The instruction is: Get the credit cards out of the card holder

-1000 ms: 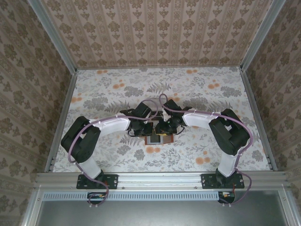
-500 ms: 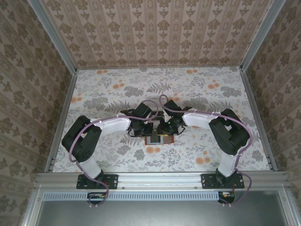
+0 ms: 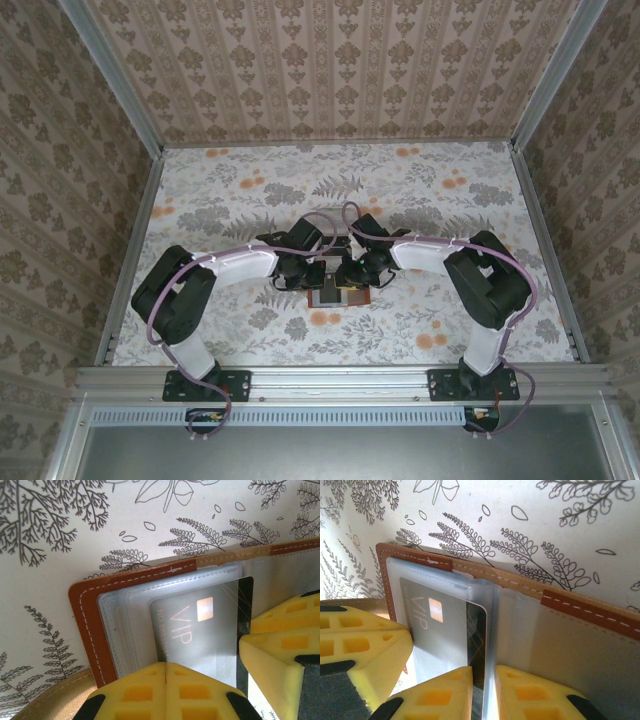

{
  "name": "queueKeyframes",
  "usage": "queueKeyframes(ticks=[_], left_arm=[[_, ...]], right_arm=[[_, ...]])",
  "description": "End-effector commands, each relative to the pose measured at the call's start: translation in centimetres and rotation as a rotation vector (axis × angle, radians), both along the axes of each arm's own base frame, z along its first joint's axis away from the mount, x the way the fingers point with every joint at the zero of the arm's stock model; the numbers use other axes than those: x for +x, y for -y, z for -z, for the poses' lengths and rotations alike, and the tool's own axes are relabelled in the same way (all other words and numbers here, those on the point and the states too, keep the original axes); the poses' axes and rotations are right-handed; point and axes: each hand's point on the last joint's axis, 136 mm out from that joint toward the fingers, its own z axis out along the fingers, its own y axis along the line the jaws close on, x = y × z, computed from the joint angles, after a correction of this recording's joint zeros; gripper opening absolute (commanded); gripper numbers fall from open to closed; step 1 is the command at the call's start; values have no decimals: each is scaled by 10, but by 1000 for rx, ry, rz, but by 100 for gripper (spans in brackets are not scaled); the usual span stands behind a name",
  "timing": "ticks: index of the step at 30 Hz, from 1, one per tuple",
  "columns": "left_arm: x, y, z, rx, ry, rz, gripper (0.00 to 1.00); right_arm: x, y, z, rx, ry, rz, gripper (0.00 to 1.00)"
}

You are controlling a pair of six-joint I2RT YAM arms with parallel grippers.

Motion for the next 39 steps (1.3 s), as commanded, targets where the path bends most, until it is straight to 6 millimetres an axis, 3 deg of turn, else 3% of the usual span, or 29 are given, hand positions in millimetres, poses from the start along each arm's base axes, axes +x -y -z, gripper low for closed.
queueKeyframes(ticks=[1,6,13,21,26,33,39], left_arm=[[-6,-11,11,76,-22,13,1],[-6,-11,11,80,-22,15,1],[-6,-10,12,81,-28,18,1],[-7,-12,12,85,-25,15,1],[-8,-14,12,95,-27,15,1],[-8,-17,13,110,-28,17,1],[-7,-16,9,108,-22,16,1]], right_arm=[[-2,-4,0,48,-21,7,19],[-2,-4,-1,82,-31,18,16],[0,-8,-10,139,-26,19,20],[0,-10,-17,166,-8,12,11],[-1,2,-16,111,3,24,3],[0,28,-12,-28,24,34,0],[0,29,-12,-31,24,31,2]])
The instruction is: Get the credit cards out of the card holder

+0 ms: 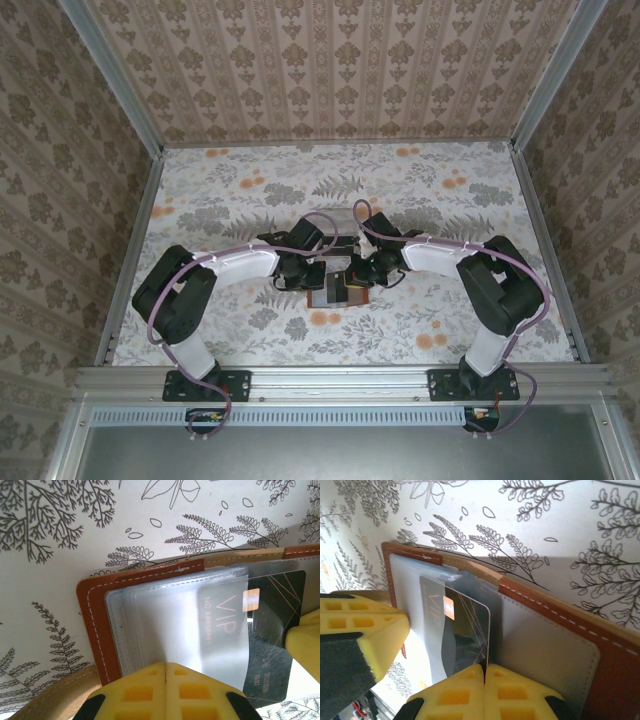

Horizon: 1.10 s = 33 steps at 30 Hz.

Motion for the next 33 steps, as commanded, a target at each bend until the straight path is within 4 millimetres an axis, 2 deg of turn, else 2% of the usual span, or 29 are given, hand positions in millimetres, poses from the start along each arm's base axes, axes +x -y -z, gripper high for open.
queueKeyframes(ticks=[1,5,9,24,33], left_arm=[[-6,-13,7,76,-19,12,1],[-6,-11,6,75,-20,16,1],[-5,-10,7,76,-22,17,2],[-5,-7,8,74,-22,23,1],[-7,-8,8,78,-25,22,1]], right_arm=[[1,5,-5,-21,11,-1,5],[1,-7,-11,62,1,0,17],[1,-16,-10,116,-20,2,19],[-2,-25,-7,183,-51,-8,16],[-2,-21,-5,158,-44,0,7]])
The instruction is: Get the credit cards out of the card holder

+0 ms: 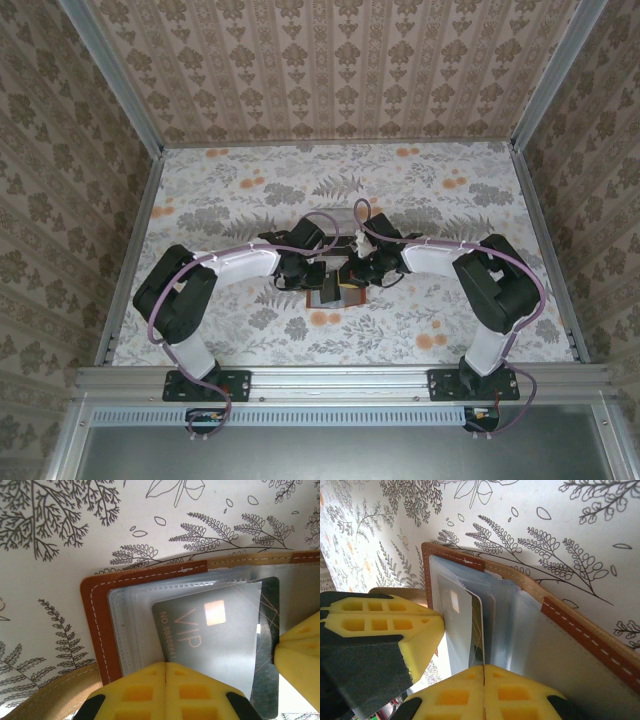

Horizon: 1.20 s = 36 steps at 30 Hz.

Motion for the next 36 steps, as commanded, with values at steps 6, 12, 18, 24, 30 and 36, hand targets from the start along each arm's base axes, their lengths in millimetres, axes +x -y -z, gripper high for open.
queueKeyframes(ticks=[6,12,18,24,30,36], left_arm=[[-6,-8,10,59,-25,14,1],[-6,-8,9,60,-23,17,1],[-6,-8,8,60,-22,17,1],[-5,-8,8,59,-22,18,1],[-6,-8,9,57,-24,19,1],[-5,-7,9,56,-22,20,1]], right_arm=[[-2,10,1,-22,-9,20,0],[-1,25,-3,-63,6,37,0],[-5,42,-5,-134,13,33,0],[-7,51,-6,-183,19,30,0],[-3,50,-10,-184,29,47,0],[-1,49,-12,-177,34,63,0]])
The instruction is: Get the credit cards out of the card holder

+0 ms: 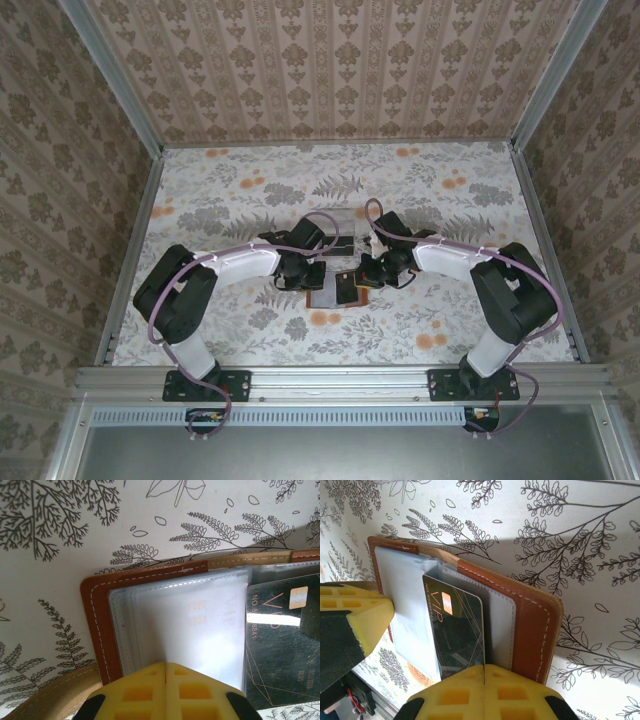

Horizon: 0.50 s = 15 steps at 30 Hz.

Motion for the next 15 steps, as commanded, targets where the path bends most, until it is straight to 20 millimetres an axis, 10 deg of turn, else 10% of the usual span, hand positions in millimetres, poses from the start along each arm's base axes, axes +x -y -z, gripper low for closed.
queueKeyframes(ticks=[1,15], left_arm=[[-5,-7,9,55,-21,20,1],[-4,-7,8,54,-20,19,1]], right_arm=[[6,2,-12,-11,32,26,0],[4,0,-16,-4,36,42,0]])
